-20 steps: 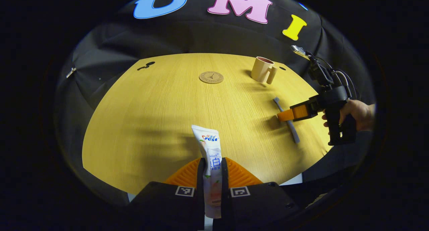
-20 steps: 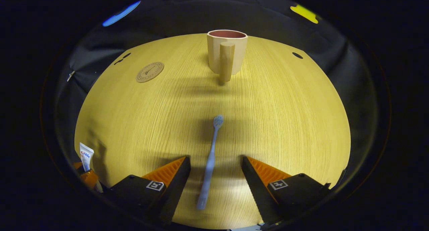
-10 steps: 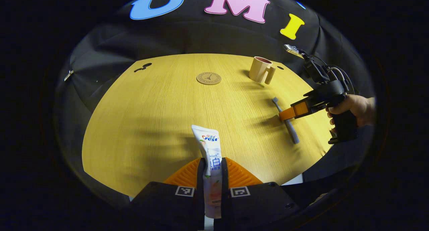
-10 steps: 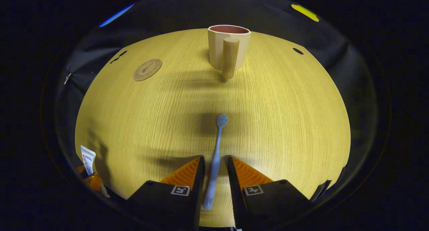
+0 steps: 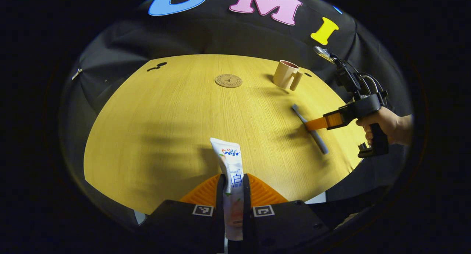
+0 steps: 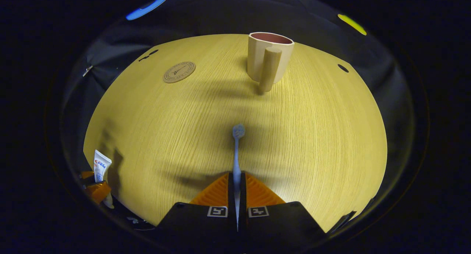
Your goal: Put the toothbrush and toothpaste on the desktop into the cup, then pick up the cup and place it on the coaster on the desktop.
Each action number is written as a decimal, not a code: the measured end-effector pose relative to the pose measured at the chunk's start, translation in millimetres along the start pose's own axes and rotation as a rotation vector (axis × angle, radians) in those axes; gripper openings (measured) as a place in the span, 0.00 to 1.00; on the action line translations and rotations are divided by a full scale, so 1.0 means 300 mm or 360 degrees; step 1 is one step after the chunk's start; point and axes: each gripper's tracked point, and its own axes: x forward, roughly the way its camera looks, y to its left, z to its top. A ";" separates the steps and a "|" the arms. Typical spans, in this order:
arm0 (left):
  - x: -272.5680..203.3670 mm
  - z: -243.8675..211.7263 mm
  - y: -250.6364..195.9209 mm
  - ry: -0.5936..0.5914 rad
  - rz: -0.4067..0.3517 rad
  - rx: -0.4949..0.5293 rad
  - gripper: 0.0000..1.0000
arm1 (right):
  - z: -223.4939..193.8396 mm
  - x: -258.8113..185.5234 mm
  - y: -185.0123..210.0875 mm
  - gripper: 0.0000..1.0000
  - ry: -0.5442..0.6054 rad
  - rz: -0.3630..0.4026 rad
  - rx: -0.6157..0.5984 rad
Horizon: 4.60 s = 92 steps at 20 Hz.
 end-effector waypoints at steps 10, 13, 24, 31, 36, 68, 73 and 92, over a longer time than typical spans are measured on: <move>0.015 0.192 -0.070 -0.0180 -0.0007 0.0002 0.19 | 0.095 -0.115 -0.094 0.05 -0.0144 0.0119 0.0190; 0.024 0.287 -0.107 -0.0252 -0.0013 -0.0005 0.24 | 0.129 -0.175 -0.148 0.05 -0.0216 0.0143 0.0219; 0.102 0.812 -0.436 -0.0642 -0.0233 -0.0100 0.24 | 0.246 -0.315 -0.385 0.05 -0.0448 0.0186 0.0321; 0.218 1.165 -0.588 -0.0897 -0.0295 0.0072 0.24 | 0.298 -0.337 -0.459 0.05 -0.0483 0.0273 0.0452; 0.286 1.282 -0.650 -0.1022 -0.0336 0.0100 0.24 | 0.337 -0.256 -0.536 0.05 -0.0463 0.0268 0.0478; 0.312 0.832 -0.555 -0.1065 -0.0221 0.0177 0.98 | 0.656 -0.152 -0.533 0.05 -0.0951 0.0264 0.0390; 0.256 0.619 -0.447 -0.0901 -0.0077 0.0121 0.97 | 0.869 -0.230 -0.499 0.05 -0.1163 0.0267 0.0330; 0.209 0.543 -0.326 -0.0845 -0.0037 -0.0035 0.98 | 1.079 -0.150 -0.337 0.05 -0.1639 0.0430 0.0410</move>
